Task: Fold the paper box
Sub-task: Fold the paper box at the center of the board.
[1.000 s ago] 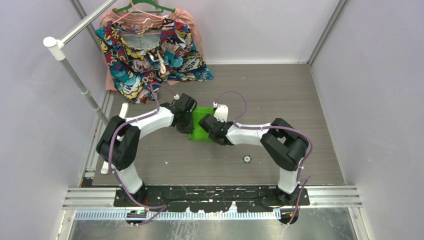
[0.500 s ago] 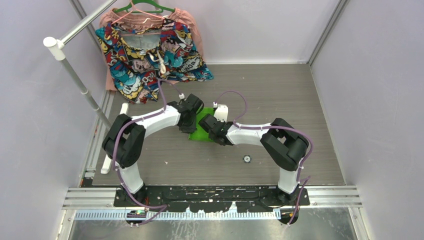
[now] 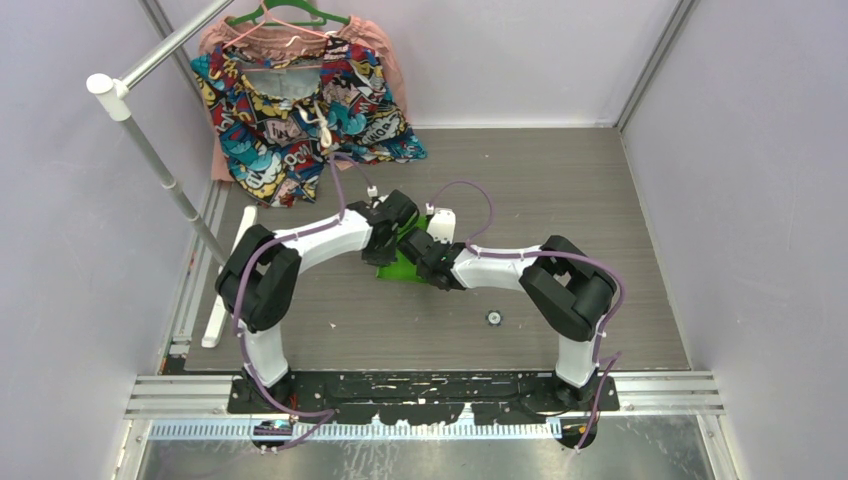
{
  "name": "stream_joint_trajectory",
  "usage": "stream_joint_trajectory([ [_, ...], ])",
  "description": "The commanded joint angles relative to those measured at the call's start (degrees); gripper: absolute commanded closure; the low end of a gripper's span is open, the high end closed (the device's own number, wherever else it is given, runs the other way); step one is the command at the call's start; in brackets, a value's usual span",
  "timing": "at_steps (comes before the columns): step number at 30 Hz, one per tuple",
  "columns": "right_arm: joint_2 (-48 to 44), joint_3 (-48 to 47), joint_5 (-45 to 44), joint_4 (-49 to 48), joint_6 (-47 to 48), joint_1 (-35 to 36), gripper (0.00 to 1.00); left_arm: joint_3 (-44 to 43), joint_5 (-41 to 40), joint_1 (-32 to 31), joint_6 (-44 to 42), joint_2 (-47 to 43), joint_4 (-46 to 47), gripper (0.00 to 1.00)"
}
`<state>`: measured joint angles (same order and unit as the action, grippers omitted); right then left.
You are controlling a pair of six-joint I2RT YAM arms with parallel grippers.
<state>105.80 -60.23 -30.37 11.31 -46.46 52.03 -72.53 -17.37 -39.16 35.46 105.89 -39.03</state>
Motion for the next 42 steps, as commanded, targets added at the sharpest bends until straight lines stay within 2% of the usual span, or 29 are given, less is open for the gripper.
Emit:
stream_joint_trajectory([
  [1, 4.9, 2.3, 5.6, 5.7, 0.5, 0.2, 0.99, -1.6, -4.6, -1.1, -0.1, 1.5, -1.2, 1.00],
  [9, 5.3, 2.8, 5.8, 5.2, 0.3, 0.2, 0.99, -1.0, -6.9, -2.2, -0.4, 1.7, -0.8, 1.00],
  [11, 5.4, 2.7, 5.8, 5.2, 0.2, 0.2, 0.99, -1.1, -6.5, -2.2, -0.5, 1.9, -0.7, 0.90],
  [13, 5.4, 2.7, 5.9, 5.2, 0.2, 0.2, 0.99, -0.9, -5.8, -2.2, -0.6, 1.9, -0.2, 0.84],
  [20, 5.4, 2.8, 5.9, 5.1, 0.0, 0.2, 0.99, -0.3, -4.7, -2.2, -0.7, 1.9, 0.8, 0.79],
  [32, 5.4, 3.1, 6.1, 4.9, 0.0, 0.2, 0.99, -0.5, -4.6, -2.2, -0.2, 3.3, 1.9, 0.83],
  [42, 5.4, 3.3, 6.0, 4.9, 0.2, 0.2, 0.99, -0.1, -6.9, -2.2, 0.0, 4.1, 2.7, 0.94],
])
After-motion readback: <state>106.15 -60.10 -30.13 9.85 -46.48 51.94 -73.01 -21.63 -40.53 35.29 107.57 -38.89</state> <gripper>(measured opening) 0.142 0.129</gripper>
